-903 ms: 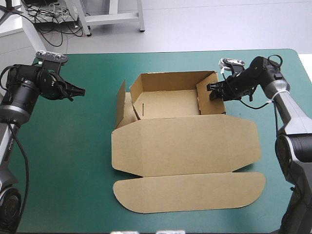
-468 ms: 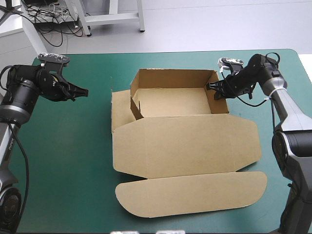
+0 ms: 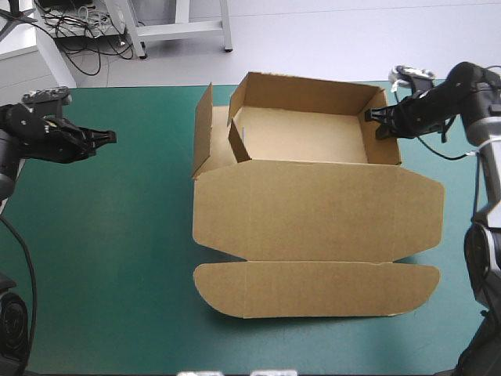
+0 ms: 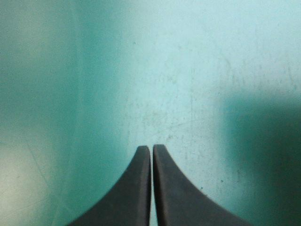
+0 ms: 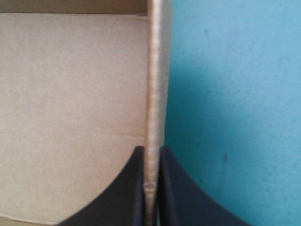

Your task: Fold the box

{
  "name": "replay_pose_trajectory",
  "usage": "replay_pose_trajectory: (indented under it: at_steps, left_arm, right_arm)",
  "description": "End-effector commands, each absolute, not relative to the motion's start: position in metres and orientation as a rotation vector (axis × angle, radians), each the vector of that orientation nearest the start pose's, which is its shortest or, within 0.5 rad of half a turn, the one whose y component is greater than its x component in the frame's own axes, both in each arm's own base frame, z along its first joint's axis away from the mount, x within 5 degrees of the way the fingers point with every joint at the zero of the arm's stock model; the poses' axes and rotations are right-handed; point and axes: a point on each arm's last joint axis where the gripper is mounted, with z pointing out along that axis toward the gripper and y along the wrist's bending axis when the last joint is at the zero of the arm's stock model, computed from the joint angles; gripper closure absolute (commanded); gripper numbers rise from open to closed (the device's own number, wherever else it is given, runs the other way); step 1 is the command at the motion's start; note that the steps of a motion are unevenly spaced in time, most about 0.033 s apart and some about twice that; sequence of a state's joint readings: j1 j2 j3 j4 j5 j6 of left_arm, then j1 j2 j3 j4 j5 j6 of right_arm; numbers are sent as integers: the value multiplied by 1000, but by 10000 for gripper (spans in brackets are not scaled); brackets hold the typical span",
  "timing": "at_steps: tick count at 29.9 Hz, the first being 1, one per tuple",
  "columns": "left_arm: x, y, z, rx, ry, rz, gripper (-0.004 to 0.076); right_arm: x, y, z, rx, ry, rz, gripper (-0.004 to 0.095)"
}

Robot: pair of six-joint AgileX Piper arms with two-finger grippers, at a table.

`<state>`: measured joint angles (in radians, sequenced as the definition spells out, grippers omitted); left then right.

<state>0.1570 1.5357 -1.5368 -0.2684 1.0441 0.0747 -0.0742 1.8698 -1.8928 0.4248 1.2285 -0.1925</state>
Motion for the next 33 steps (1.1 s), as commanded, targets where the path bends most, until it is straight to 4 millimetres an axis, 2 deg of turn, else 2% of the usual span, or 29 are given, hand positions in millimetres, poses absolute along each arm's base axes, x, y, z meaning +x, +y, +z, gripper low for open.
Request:
replay_pose_trajectory:
  at_steps: [1, 4, 7, 11, 13, 16, 21, 23, 24, 33]
  left_arm:
    - [320, 42, 406, -194, 2320, -386, 724]
    - [322, 44, 405, -143, 2315, -385, 724]
    - [324, 41, 403, -121, 2322, -399, 724]
    - [325, 38, 403, -46, 2315, -399, 710]
    - [326, 35, 404, 21, 2294, -410, 663]
    - [326, 33, 406, 37, 2275, -441, 528]
    - [325, 27, 408, 21, 2259, -536, 153]
    - [324, 24, 410, 17, 2253, -603, 83]
    - [324, 20, 412, 12, 2240, -663, 64]
    - [315, -5, 433, 67, 2078, -1130, 73]
  right_arm:
    - [365, 1, 426, -99, 2423, 507, 909]
    - [348, 2, 446, -110, 2371, 490, 909]
    - [337, 5, 457, -113, 2334, 514, 909]
    - [332, 10, 464, -119, 2300, 588, 909]
    - [332, 12, 465, -122, 2290, 617, 909]
    - [331, 14, 466, -123, 2282, 644, 909]
    - [330, 19, 470, -146, 2249, 724, 909]
    - [330, 21, 471, -153, 2239, 745, 909]
    - [330, 21, 471, -153, 2239, 745, 909]
    - [332, 21, 469, -155, 2241, 744, 909]
